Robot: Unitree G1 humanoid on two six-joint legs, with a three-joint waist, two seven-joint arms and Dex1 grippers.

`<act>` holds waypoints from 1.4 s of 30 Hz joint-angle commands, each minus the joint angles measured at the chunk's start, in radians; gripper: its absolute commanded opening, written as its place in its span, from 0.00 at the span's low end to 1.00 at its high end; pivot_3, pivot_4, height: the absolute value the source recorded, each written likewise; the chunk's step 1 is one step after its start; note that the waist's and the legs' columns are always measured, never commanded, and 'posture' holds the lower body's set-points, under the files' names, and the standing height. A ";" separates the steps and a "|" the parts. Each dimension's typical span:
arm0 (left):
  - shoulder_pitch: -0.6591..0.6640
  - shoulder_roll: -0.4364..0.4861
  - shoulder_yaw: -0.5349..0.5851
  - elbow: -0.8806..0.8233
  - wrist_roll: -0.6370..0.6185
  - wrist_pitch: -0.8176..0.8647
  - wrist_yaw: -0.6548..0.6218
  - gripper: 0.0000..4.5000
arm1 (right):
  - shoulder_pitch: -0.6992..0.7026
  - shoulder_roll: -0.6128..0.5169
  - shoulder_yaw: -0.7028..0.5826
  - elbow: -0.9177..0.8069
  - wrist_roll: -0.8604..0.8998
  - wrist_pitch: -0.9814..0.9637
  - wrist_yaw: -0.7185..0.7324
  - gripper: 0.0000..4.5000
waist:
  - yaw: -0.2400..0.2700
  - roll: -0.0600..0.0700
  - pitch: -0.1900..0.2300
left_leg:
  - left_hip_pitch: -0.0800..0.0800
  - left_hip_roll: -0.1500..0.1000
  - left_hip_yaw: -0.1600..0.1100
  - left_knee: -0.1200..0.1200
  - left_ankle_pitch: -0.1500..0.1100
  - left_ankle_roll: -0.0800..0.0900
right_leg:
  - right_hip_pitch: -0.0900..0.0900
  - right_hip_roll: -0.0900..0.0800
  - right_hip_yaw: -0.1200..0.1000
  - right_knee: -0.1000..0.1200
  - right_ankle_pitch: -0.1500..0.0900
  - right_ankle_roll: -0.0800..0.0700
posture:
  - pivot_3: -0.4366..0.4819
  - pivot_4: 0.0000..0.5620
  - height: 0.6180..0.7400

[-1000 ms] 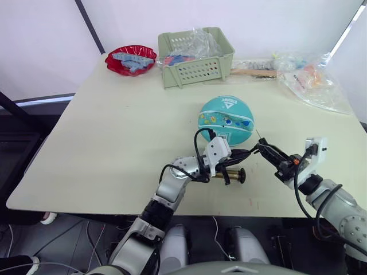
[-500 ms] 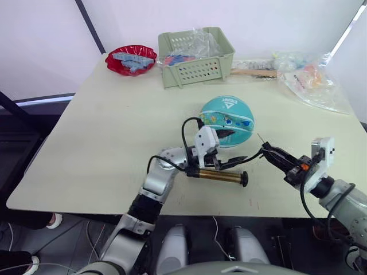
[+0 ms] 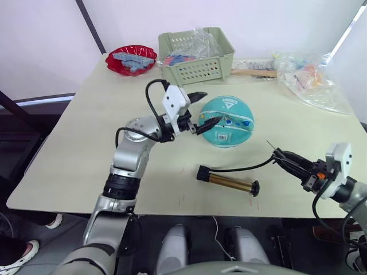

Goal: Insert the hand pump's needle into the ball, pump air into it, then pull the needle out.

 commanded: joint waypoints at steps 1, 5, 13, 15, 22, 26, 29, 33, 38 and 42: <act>-0.055 0.017 0.000 0.064 0.021 -0.018 -0.019 0.99 | 0.007 0.010 -0.022 0.017 -0.052 -0.122 0.063 0.07 | 0.000 0.000 0.000 | 0.000 0.000 0.000 0.000 0.000 0.000 | 0.000 0.000 0.000 0.000 0.000 0.000 | 0.48 0.27 0.98; -0.108 0.026 -0.021 0.155 0.047 -0.039 -0.052 0.99 | 0.005 0.033 -0.016 0.040 -0.091 -0.211 0.094 0.07 | 0.001 0.000 0.000 | 0.000 0.000 0.000 0.000 0.000 0.000 | 0.000 0.000 0.000 0.000 0.000 0.000 | 0.48 0.27 0.98; -0.245 -0.010 -0.050 0.400 0.100 -0.105 -0.099 0.99 | 0.002 0.097 0.002 0.061 -0.113 -0.313 0.117 0.07 | 0.001 0.000 0.000 | 0.000 0.000 0.000 0.001 0.000 0.000 | 0.000 0.000 -0.001 0.000 0.000 0.000 | 0.48 0.27 0.98; -0.277 -0.024 -0.056 0.460 0.116 -0.127 -0.106 0.99 | 0.007 0.105 0.002 0.058 -0.115 -0.325 0.115 0.07 | 0.000 0.000 0.000 | 0.000 0.000 0.001 0.001 0.000 0.000 | 0.000 0.000 0.000 0.000 0.000 0.000 | 0.48 0.27 0.98; -0.356 -0.058 -0.057 0.658 0.162 -0.205 -0.121 0.99 | 0.030 0.121 -0.003 0.054 -0.123 -0.353 0.100 0.07 | 0.000 0.000 0.000 | 0.000 0.000 0.001 0.001 0.000 0.000 | 0.000 0.000 0.000 0.000 0.000 0.000 | 0.48 0.27 0.98; -0.392 -0.079 -0.058 0.762 0.185 -0.255 -0.121 0.99 | 0.039 0.126 -0.001 0.041 -0.125 -0.358 0.087 0.07 | 0.000 0.000 0.000 | 0.000 0.000 0.001 0.001 0.000 0.000 | 0.000 0.000 0.000 0.000 0.000 0.000 | 0.48 0.27 0.98; -0.414 -0.096 -0.054 0.836 0.198 -0.292 -0.118 0.99 | 0.044 0.127 0.002 0.032 -0.125 -0.362 0.079 0.07 | 0.001 0.000 0.000 | 0.000 0.000 0.001 0.001 0.000 0.000 | 0.000 0.000 0.000 0.000 0.000 0.000 | 0.48 0.27 0.98; -0.426 -0.111 -0.035 0.873 0.194 -0.306 -0.107 0.94 | 0.044 0.129 0.004 0.028 -0.124 -0.362 0.071 0.07 | 0.000 -0.001 0.001 | 0.000 0.000 0.001 0.001 0.000 0.000 | 0.000 0.000 0.000 0.000 0.000 0.000 | 0.48 0.27 0.98; -0.377 -0.132 -0.021 0.824 0.178 -0.283 -0.112 0.53 | 0.049 0.138 0.019 0.016 -0.109 -0.340 0.057 0.07 | 0.000 0.000 0.000 | 0.000 0.000 0.001 0.001 0.000 0.000 | 0.000 0.000 0.000 0.000 0.000 0.000 | 0.48 0.27 0.98; -0.316 -0.145 -0.018 0.735 0.170 -0.241 -0.086 0.28 | 0.031 0.137 0.037 0.018 -0.117 -0.329 0.046 0.07 | 0.000 0.000 0.000 | 0.000 0.000 0.001 0.001 0.000 0.000 | 0.000 0.000 0.000 0.001 0.000 0.000 | 0.48 0.27 0.98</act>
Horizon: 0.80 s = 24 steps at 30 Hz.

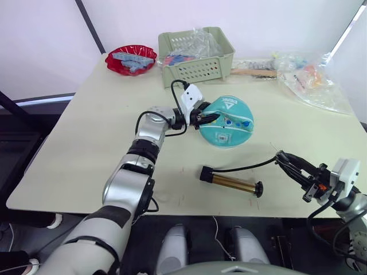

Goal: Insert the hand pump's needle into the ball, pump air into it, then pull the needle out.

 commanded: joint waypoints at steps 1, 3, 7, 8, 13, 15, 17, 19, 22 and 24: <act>0.034 -0.014 0.018 -0.104 -0.016 0.038 0.034 0.23 | -0.020 -0.003 0.008 -0.038 0.009 0.007 -0.014 0.07 | 0.000 0.000 0.000 | 0.000 0.000 0.000 0.000 0.000 0.000 | 0.000 0.000 0.000 0.000 0.000 0.000 | 0.48 0.27 0.98; 0.056 -0.021 0.024 -0.150 -0.016 0.067 0.065 0.12 | -0.038 -0.008 0.020 -0.032 0.005 0.019 -0.021 0.07 | 0.000 0.000 0.000 | 0.000 0.000 0.000 0.001 0.000 0.000 | 0.000 0.000 0.000 0.001 0.000 0.000 | 0.48 0.27 0.98; 0.105 -0.033 0.018 -0.264 -0.016 0.138 0.104 0.02 | -0.083 -0.022 0.042 -0.040 0.013 0.101 -0.061 0.07 | 0.000 0.000 0.000 | 0.001 0.000 0.000 0.001 0.000 0.000 | 0.000 0.000 0.000 0.002 0.000 0.000 | 0.48 0.27 0.98; 0.115 -0.037 0.018 -0.289 -0.015 0.156 0.119 0.01 | -0.097 -0.027 0.049 -0.043 0.013 0.124 -0.073 0.07 | 0.000 0.000 0.000 | 0.001 0.000 0.000 0.001 0.000 0.000 | 0.000 0.000 0.000 0.002 0.000 0.000 | 0.48 0.27 0.98; 0.159 -0.061 0.009 -0.402 -0.014 0.242 0.179 0.01 | -0.186 -0.058 0.090 -0.057 0.017 0.272 -0.133 0.07 | 0.000 0.000 0.000 | 0.001 0.000 0.000 0.001 0.000 0.000 | 0.000 0.000 0.000 0.003 0.000 0.000 | 0.48 0.27 0.98; 0.182 -0.073 -0.002 -0.452 -0.014 0.271 0.195 0.01 | -0.248 -0.067 0.111 -0.056 0.028 0.359 -0.174 0.07 | -0.004 0.000 0.000 | 0.001 0.000 0.000 0.001 0.000 0.000 | 0.000 0.000 0.000 0.003 0.000 0.000 | 0.48 0.27 0.98; 0.198 -0.081 -0.010 -0.486 -0.009 0.290 0.208 0.01 | -0.296 -0.086 0.129 -0.067 0.036 0.452 -0.206 0.07 | -0.001 0.000 0.000 | 0.001 0.000 0.001 0.002 0.000 0.000 | -0.001 0.000 0.002 0.004 0.000 0.000 | 0.48 0.27 0.98; 0.208 -0.085 -0.017 -0.507 -0.006 0.303 0.219 0.01 | -0.340 -0.103 0.143 -0.083 0.044 0.537 -0.235 0.07 | 0.002 0.000 0.000 | 0.001 0.000 0.000 0.002 0.000 0.000 | -0.001 0.000 0.001 0.004 0.000 0.000 | 0.48 0.27 0.98; 0.221 -0.088 -0.027 -0.528 -0.002 0.315 0.231 0.01 | -0.424 -0.132 0.159 -0.110 0.088 0.701 -0.286 0.07 | 0.000 0.000 0.000 | 0.000 0.000 0.000 0.001 0.000 0.000 | -0.001 0.000 0.001 0.004 0.000 0.000 | 0.48 0.27 0.98; 0.226 -0.089 -0.032 -0.531 0.002 0.316 0.238 0.01 | -0.476 -0.159 0.173 -0.122 0.110 0.806 -0.304 0.07 | -0.001 0.000 0.000 | 0.000 0.000 0.000 0.001 0.000 0.000 | -0.001 0.000 0.001 0.004 0.000 0.000 | 0.48 0.27 0.98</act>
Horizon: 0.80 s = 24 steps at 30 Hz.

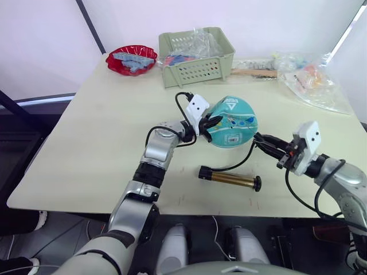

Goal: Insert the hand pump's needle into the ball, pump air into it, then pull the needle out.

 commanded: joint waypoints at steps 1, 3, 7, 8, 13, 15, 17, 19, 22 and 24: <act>-0.005 -0.013 -0.020 -0.053 0.002 -0.002 0.014 0.01 | -0.094 -0.045 0.014 -0.054 0.072 0.192 -0.037 0.07 | 0.000 0.000 0.000 | 0.000 0.000 0.000 0.000 0.000 0.000 | 0.000 0.000 0.000 0.000 0.000 0.000 | 0.48 0.27 0.98; -0.007 -0.015 -0.022 -0.049 0.004 -0.004 0.020 0.01 | -0.155 -0.058 0.017 -0.043 0.098 0.277 -0.052 0.07 | 0.001 0.000 0.000 | 0.000 0.000 0.000 0.000 0.000 0.000 | 0.000 0.000 0.000 0.000 0.000 0.000 | 0.48 0.27 0.98; -0.001 -0.022 -0.042 -0.051 0.013 -0.016 0.023 0.01 | -0.324 -0.083 0.043 0.021 0.145 0.484 -0.072 0.07 | -0.001 0.000 0.000 | 0.000 0.000 0.000 0.000 0.000 0.000 | 0.000 0.000 0.000 0.000 0.000 0.000 | 0.48 0.27 0.98; 0.001 -0.024 -0.047 -0.054 0.013 -0.017 0.024 0.01 | -0.353 -0.093 0.054 0.035 0.148 0.521 -0.069 0.07 | 0.000 0.000 0.000 | 0.000 0.000 0.000 0.000 0.000 0.000 | 0.000 0.000 0.000 0.000 0.000 0.000 | 0.48 0.27 0.98; -0.003 -0.034 -0.057 -0.045 0.018 -0.025 0.032 0.01 | -0.478 -0.099 0.077 0.105 0.161 0.696 -0.079 0.07 | 0.003 0.000 0.000 | -0.001 0.000 -0.001 0.000 0.000 0.000 | 0.000 -0.001 -0.001 -0.001 0.000 0.000 | 0.48 0.27 0.98; -0.007 -0.037 -0.057 -0.039 0.021 -0.029 0.036 0.01 | -0.532 -0.090 0.076 0.132 0.174 0.764 -0.073 0.07 | 0.003 0.000 0.000 | -0.003 0.000 -0.001 0.000 0.000 0.000 | -0.001 -0.001 -0.001 -0.002 0.000 0.000 | 0.48 0.27 0.98; -0.009 -0.039 -0.057 -0.036 0.022 -0.031 0.039 0.01 | -0.578 -0.088 0.084 0.158 0.168 0.820 -0.076 0.07 | 0.002 0.000 0.000 | -0.003 0.000 0.000 0.000 0.000 0.000 | -0.001 -0.001 -0.001 -0.002 0.000 0.000 | 0.48 0.27 0.98; -0.008 -0.042 -0.062 -0.033 0.028 -0.035 0.040 0.01 | -0.633 -0.099 0.115 0.193 0.151 0.860 -0.072 0.07 | 0.002 0.000 0.000 | -0.003 0.000 -0.001 0.000 0.000 0.000 | -0.001 -0.001 -0.001 -0.002 0.000 0.000 | 0.48 0.27 0.98; -0.006 -0.046 -0.067 -0.030 0.033 -0.040 0.039 0.01 | -0.717 -0.111 0.162 0.254 0.128 0.907 -0.063 0.07 | 0.001 0.000 0.000 | -0.003 0.000 0.000 0.000 0.000 0.000 | -0.002 -0.001 -0.001 -0.002 0.000 0.000 | 0.48 0.27 0.98; -0.005 -0.048 -0.069 -0.028 0.035 -0.043 0.038 0.01 | -0.771 -0.120 0.201 0.304 0.113 0.931 -0.057 0.07 | 0.002 0.000 0.000 | -0.004 0.000 -0.001 0.000 0.000 0.000 | -0.003 -0.001 -0.002 -0.002 0.000 0.000 | 0.48 0.27 0.98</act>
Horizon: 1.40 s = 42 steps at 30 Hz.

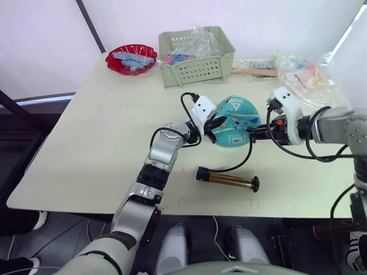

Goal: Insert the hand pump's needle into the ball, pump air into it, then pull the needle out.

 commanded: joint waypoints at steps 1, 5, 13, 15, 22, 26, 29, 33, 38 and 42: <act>-0.009 -0.017 -0.024 -0.006 0.006 -0.020 -0.003 0.01 | -0.088 -0.028 0.056 0.060 -0.027 0.036 0.023 0.07 | 0.000 0.000 0.000 | 0.000 0.000 0.000 0.000 0.000 0.000 | 0.000 0.000 0.000 0.000 0.000 0.000 | 0.48 0.27 0.98; -0.014 -0.021 -0.024 0.005 0.011 -0.026 -0.005 0.01 | -0.167 -0.048 0.137 0.116 -0.050 0.033 0.066 0.07 | 0.000 0.000 0.000 | -0.003 0.000 -0.001 0.000 0.000 0.000 | -0.002 0.000 -0.001 -0.001 0.000 0.000 | 0.48 0.27 0.98; -0.031 -0.019 -0.031 0.038 0.023 -0.055 -0.006 0.01 | -0.319 -0.095 0.298 0.226 -0.043 0.043 0.174 0.07 | 0.003 0.001 0.000 | -0.012 -0.001 -0.002 0.002 0.000 0.000 | -0.009 -0.001 -0.003 0.000 0.000 0.000 | 0.48 0.27 0.98; -0.031 -0.019 -0.039 0.043 0.028 -0.064 -0.010 0.01 | -0.366 -0.107 0.361 0.249 -0.053 0.043 0.208 0.07 | 0.002 0.002 0.000 | -0.012 -0.001 -0.002 0.002 0.000 0.000 | -0.009 -0.001 -0.002 0.000 0.000 0.000 | 0.48 0.27 0.98; -0.034 -0.022 -0.049 0.055 0.034 -0.080 -0.015 0.01 | -0.467 -0.098 0.502 0.319 -0.097 0.021 0.305 0.07 | 0.003 0.002 0.000 | -0.013 -0.001 -0.003 0.003 0.000 0.000 | -0.010 -0.001 -0.003 0.001 0.000 0.000 | 0.48 0.27 0.98; -0.032 -0.024 -0.053 0.054 0.037 -0.083 -0.015 0.01 | -0.492 -0.086 0.556 0.341 -0.126 0.001 0.346 0.07 | 0.002 0.002 0.000 | -0.013 -0.001 -0.002 0.003 0.000 0.000 | -0.010 -0.001 -0.003 0.001 0.000 0.000 | 0.48 0.27 0.98; -0.029 -0.026 -0.055 0.051 0.041 -0.084 -0.015 0.01 | -0.501 -0.073 0.578 0.364 -0.154 -0.017 0.366 0.07 | 0.002 0.002 0.000 | -0.013 -0.001 -0.003 0.003 0.000 0.000 | -0.010 -0.001 -0.003 0.001 0.000 0.000 | 0.48 0.27 0.98; -0.023 -0.026 -0.058 0.038 0.043 -0.080 -0.016 0.01 | -0.515 -0.046 0.592 0.393 -0.189 -0.031 0.382 0.07 | 0.002 0.002 0.000 | -0.013 -0.001 -0.002 0.003 0.000 0.000 | -0.010 -0.001 -0.003 0.001 0.000 0.000 | 0.48 0.27 0.98; -0.021 -0.024 -0.062 0.035 0.047 -0.082 -0.019 0.01 | -0.519 -0.019 0.602 0.421 -0.227 -0.045 0.397 0.07 | 0.003 0.002 0.000 | -0.013 -0.001 -0.002 0.003 0.000 0.000 | -0.011 -0.001 -0.003 0.003 0.000 0.000 | 0.48 0.27 0.98; -0.019 -0.024 -0.066 0.038 0.052 -0.087 -0.020 0.01 | -0.517 -0.005 0.602 0.456 -0.255 -0.068 0.411 0.07 | 0.003 0.002 0.000 | -0.013 -0.001 -0.002 0.004 0.000 0.000 | -0.011 -0.001 -0.003 0.005 0.000 0.000 | 0.48 0.27 0.98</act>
